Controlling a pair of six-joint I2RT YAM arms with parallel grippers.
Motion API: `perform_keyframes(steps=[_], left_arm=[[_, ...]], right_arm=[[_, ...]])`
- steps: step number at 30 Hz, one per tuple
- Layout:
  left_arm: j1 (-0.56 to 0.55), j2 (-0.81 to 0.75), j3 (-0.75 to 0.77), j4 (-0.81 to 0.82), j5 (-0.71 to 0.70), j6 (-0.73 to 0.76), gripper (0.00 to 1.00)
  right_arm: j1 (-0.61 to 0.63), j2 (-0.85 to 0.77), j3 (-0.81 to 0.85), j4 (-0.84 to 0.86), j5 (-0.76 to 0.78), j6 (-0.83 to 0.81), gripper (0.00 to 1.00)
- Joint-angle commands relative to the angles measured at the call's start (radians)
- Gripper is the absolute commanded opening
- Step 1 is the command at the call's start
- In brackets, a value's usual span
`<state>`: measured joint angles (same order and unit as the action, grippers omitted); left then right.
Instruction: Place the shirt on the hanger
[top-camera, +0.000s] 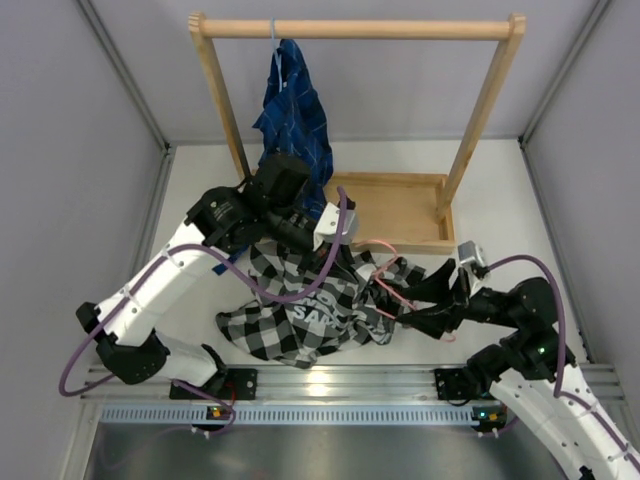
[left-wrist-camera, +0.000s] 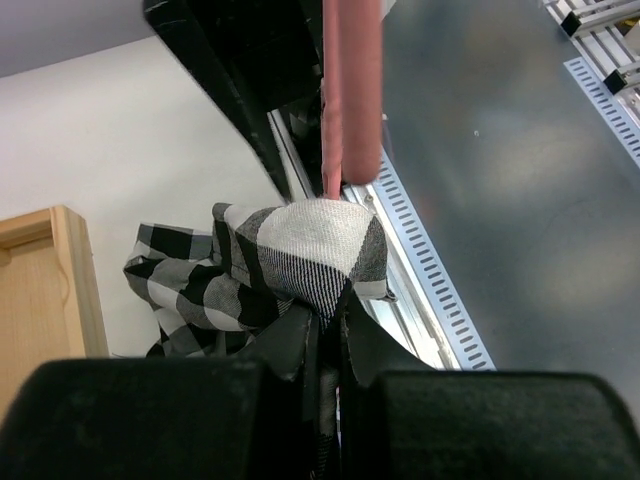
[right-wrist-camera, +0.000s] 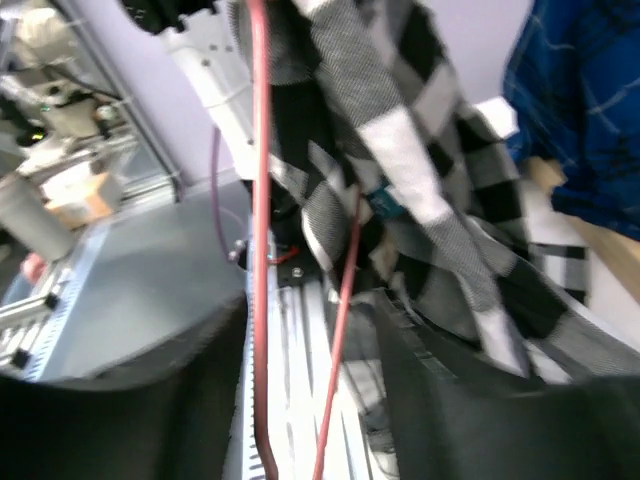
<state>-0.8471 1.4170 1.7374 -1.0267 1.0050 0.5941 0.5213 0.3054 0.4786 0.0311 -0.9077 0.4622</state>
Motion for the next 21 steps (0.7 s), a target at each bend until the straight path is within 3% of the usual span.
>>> perform_keyframes(steps=[1, 2, 3, 8, 13, 16, 17, 21], left_arm=[[-0.003, -0.087, -0.009, 0.051, -0.030, -0.057, 0.00], [-0.003, -0.113, -0.031, 0.078, -0.078, -0.098, 0.00], [-0.003, -0.131, -0.053, 0.146, -0.124, -0.179, 0.00], [-0.003, -0.284, -0.261, 0.388, -0.498, -0.385, 0.00], [-0.001, -0.406, -0.410, 0.623, -0.706, -0.589, 0.00], [-0.001, -0.473, -0.495, 0.710, -0.727, -0.688, 0.00], [-0.001, -0.498, -0.510, 0.723, -0.729, -0.703, 0.00], [-0.001, -0.524, -0.558, 0.749, -0.697, -0.761, 0.00]], right_arm=[[0.009, -0.011, 0.113, -0.147, 0.116, -0.121, 0.55], [0.008, -0.032, 0.127, -0.202, 0.157, -0.161, 0.72], [0.009, -0.046, 0.147, -0.292, 0.241, -0.172, 0.78], [0.008, -0.149, 0.183, -0.486, 0.489, -0.154, 0.87], [0.008, -0.164, 0.134, -0.553, 0.734, 0.091, 0.84], [0.006, -0.169, 0.036, -0.485, 0.715, 0.272, 0.78], [0.008, -0.179, 0.005, -0.402, 0.678, 0.312, 0.73], [0.008, -0.167, -0.144, -0.136, 0.590, 0.473, 0.66]])
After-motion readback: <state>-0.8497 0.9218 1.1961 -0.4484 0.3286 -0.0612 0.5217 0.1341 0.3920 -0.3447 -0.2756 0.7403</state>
